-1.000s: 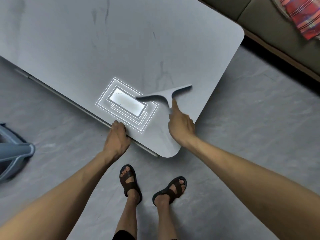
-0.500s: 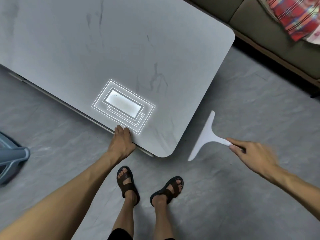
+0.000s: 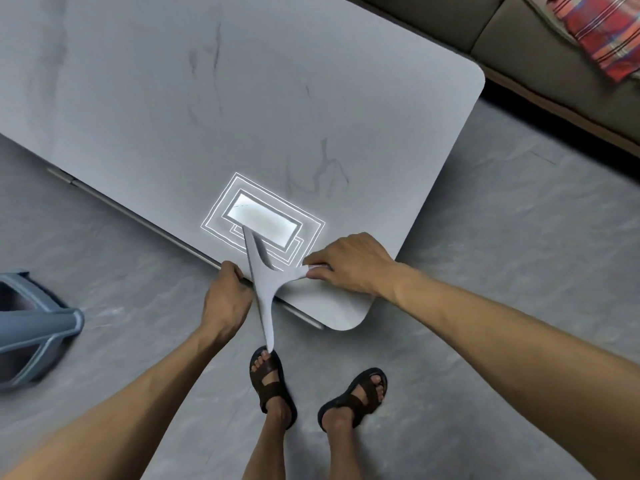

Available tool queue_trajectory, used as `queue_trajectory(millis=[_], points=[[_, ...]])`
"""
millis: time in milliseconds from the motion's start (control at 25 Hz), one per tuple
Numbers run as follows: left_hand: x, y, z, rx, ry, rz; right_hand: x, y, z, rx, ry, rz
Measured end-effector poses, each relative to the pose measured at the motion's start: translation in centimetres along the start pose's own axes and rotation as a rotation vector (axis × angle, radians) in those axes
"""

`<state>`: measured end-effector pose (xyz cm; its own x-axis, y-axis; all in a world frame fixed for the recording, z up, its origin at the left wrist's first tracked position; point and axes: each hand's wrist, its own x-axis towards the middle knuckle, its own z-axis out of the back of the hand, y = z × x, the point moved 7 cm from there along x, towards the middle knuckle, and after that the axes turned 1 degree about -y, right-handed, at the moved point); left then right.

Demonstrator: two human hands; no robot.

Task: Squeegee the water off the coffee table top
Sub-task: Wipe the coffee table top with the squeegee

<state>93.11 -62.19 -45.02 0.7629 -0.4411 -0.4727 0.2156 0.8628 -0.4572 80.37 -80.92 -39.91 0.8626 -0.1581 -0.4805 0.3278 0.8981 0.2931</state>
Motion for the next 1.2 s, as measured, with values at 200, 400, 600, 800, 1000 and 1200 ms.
queue_trajectory(millis=[200, 400, 600, 800, 1000, 1200], points=[[-0.6, -2.3, -2.0, 0.231, 0.221, -0.25, -0.9, -4.0, 0.0, 0.029, 0.002, -0.063], [-1.1, -2.7, -4.9, 0.47, 0.468, -0.206, -11.9, -14.3, 0.0, -0.019, -0.027, -0.33], [-1.2, -4.9, -3.0, 0.395, 0.607, -0.154, -20.3, -18.6, 2.0, -0.165, -0.002, -0.536], [-2.5, -9.0, 0.5, 0.297, 0.595, -0.203, -20.2, -15.4, 5.7, -0.135, -0.045, -0.587], [-3.1, -12.6, 6.8, 0.208, 0.544, -0.24, -16.6, -9.6, 10.1, -0.025, -0.053, -0.558], [-4.7, -14.8, 12.3, 0.152, 0.489, -0.231, -16.2, -7.5, 12.4, 0.364, 0.012, -0.713]])
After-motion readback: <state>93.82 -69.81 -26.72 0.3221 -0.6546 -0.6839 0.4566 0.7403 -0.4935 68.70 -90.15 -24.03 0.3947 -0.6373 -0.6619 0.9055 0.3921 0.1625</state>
